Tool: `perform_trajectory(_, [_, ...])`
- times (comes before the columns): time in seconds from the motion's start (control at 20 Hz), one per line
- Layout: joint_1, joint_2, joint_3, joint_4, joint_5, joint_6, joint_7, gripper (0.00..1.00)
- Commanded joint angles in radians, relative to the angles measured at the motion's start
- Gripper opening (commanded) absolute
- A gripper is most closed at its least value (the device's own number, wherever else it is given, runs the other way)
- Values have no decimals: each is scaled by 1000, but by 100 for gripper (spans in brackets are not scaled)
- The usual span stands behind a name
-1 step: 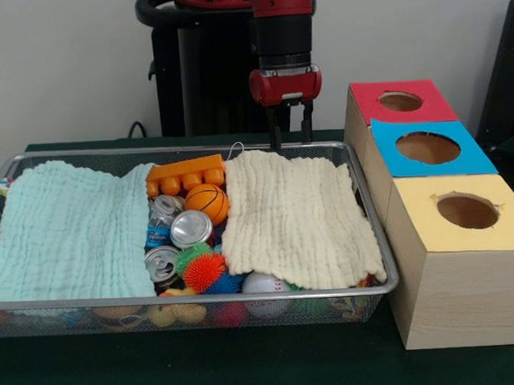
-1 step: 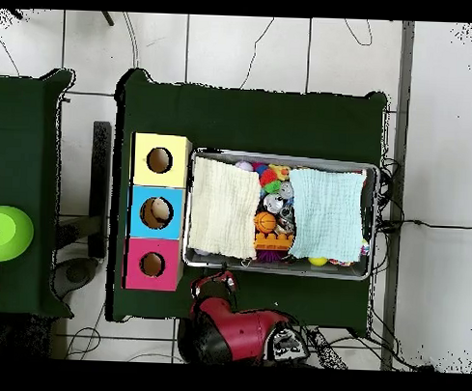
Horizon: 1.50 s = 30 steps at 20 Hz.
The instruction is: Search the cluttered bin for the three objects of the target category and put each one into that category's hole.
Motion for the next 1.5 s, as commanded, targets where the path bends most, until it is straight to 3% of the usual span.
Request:
perform_trajectory(0.05, [-28, 171, 37, -248, 59, 2, 140, 100])
perform_trajectory(1.5, [-59, 111, 70, -239, 32, 97, 124, 100])
